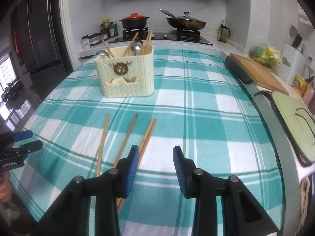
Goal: Organize utensils
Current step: 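Move both open tools back over the remaining wooden chopsticks, then grasp a wooden chopstick with the right tool while the left tool grasps another chopstick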
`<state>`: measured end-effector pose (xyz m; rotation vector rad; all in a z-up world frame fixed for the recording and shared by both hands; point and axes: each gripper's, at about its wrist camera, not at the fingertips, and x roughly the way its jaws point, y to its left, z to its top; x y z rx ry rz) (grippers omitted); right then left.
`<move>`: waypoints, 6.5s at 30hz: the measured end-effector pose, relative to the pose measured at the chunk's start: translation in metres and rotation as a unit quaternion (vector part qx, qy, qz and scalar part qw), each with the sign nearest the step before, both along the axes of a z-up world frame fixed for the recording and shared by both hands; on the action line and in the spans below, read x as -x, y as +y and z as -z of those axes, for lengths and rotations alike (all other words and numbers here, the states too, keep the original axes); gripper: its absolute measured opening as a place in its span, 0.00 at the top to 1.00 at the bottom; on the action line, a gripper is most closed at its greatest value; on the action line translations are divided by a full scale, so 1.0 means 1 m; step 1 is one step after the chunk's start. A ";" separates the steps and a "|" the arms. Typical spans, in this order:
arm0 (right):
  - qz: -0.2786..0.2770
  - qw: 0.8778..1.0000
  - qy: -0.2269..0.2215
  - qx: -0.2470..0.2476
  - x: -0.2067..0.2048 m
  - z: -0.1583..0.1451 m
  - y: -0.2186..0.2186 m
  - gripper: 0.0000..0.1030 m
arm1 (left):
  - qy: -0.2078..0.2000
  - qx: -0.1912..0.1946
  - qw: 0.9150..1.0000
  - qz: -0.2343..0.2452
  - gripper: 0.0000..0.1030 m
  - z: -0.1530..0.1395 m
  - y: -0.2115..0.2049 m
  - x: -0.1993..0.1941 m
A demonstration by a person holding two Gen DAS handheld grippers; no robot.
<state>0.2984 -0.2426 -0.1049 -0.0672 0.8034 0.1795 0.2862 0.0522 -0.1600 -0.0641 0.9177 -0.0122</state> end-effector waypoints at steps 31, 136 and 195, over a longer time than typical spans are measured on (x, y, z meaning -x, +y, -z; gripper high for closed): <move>0.060 0.997 -0.007 0.053 0.020 0.072 -0.007 0.65 | -0.003 -0.030 0.999 -0.023 0.19 0.042 -0.019 0.002; 0.070 0.997 0.033 0.006 0.011 0.087 -0.051 0.49 | 0.028 -0.037 0.998 -0.047 0.01 0.046 0.011 -0.033; -0.004 0.980 0.196 0.029 -0.135 0.078 -0.048 0.67 | 0.140 -0.040 0.985 0.092 0.52 0.032 -0.007 -0.135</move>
